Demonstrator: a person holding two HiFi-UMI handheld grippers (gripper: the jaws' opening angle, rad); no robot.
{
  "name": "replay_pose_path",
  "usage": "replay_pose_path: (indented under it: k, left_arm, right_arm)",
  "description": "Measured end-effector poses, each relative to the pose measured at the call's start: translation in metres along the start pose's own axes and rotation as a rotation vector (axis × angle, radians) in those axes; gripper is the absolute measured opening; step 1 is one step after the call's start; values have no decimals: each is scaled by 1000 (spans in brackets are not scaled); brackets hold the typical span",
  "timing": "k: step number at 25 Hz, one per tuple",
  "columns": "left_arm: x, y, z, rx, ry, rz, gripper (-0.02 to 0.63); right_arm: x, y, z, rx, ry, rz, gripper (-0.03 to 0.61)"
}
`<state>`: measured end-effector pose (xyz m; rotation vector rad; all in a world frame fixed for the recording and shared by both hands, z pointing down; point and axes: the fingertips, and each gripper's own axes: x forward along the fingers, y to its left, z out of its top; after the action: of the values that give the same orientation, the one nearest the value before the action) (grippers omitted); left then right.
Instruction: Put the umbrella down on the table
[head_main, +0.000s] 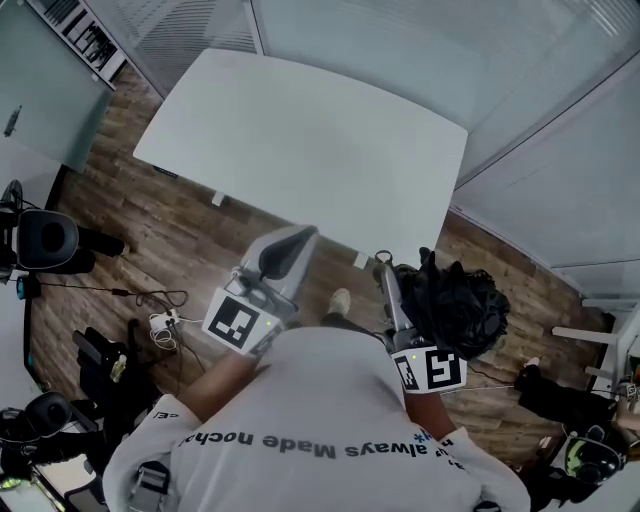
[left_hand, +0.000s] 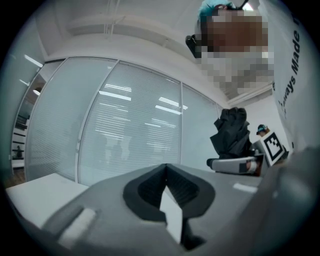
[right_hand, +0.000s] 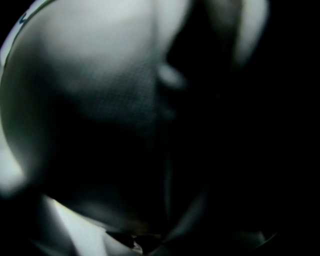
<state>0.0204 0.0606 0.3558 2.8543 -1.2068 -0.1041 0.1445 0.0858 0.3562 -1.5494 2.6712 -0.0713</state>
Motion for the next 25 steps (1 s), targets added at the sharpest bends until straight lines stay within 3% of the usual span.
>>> replay_pose_path:
  k: [6, 14, 25]
  left_arm:
    - [51, 22, -8, -14, 13, 28, 3]
    - [85, 76, -10, -31, 22, 6, 3]
    - [118, 197, 11, -18, 1, -148, 3]
  right_arm:
    - [35, -45, -3, 14, 13, 16, 235]
    - [97, -55, -8, 25, 21, 8, 235]
    - [227, -32, 10, 2, -25, -86, 235]
